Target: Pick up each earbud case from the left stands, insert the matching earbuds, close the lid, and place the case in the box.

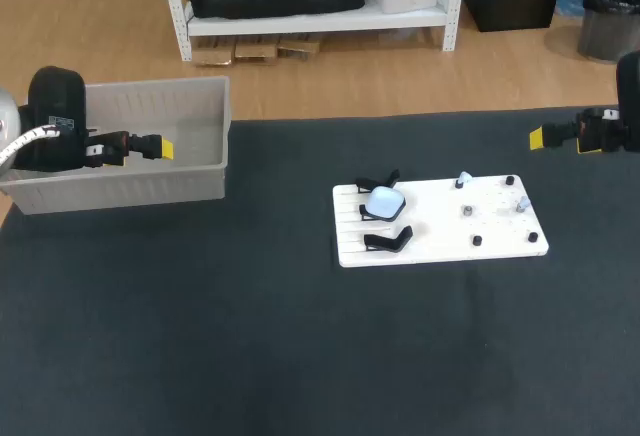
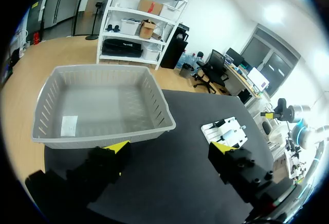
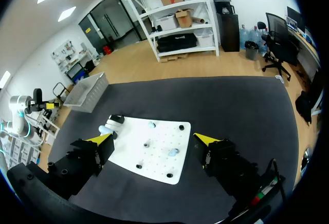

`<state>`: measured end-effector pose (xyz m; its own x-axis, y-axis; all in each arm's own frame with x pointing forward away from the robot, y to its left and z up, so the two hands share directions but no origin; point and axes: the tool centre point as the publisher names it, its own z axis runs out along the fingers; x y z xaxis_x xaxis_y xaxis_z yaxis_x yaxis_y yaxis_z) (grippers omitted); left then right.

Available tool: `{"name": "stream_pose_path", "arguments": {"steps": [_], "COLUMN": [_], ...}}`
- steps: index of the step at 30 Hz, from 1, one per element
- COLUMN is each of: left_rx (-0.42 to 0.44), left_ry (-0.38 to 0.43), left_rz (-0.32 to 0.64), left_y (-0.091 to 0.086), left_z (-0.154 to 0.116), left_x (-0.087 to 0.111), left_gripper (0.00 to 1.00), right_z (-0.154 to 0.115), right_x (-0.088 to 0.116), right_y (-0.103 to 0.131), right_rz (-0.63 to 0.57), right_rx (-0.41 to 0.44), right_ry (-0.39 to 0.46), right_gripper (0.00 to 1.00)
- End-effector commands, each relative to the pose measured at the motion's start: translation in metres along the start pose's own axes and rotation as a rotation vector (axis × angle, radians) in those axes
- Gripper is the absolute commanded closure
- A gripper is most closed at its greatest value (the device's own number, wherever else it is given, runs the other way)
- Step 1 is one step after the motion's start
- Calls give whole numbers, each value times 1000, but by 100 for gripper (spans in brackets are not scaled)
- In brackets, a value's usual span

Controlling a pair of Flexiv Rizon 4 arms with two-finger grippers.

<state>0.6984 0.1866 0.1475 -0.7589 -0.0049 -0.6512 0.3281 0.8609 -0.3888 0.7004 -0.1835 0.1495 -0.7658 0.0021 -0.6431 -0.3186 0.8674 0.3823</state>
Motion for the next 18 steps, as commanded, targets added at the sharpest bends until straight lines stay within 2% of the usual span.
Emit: {"name": "stream_pose_path", "arguments": {"steps": [1,14,18], "left_rx": [-9,-9,18], "left_ry": [9,9,16], "left_rz": [-2,-2,26], "left_y": [-2,-2,-7], "left_z": [0,0,1], "left_x": [-2,-2,-2], "left_gripper": [0,0,0], "right_z": [0,0,0], "right_x": [0,0,0], "right_y": [-1,-1,-1], "right_rz": [-1,-1,-1], "right_rx": [-4,-4,-4], "right_ry": [0,0,0], "right_gripper": [0,0,0]}}
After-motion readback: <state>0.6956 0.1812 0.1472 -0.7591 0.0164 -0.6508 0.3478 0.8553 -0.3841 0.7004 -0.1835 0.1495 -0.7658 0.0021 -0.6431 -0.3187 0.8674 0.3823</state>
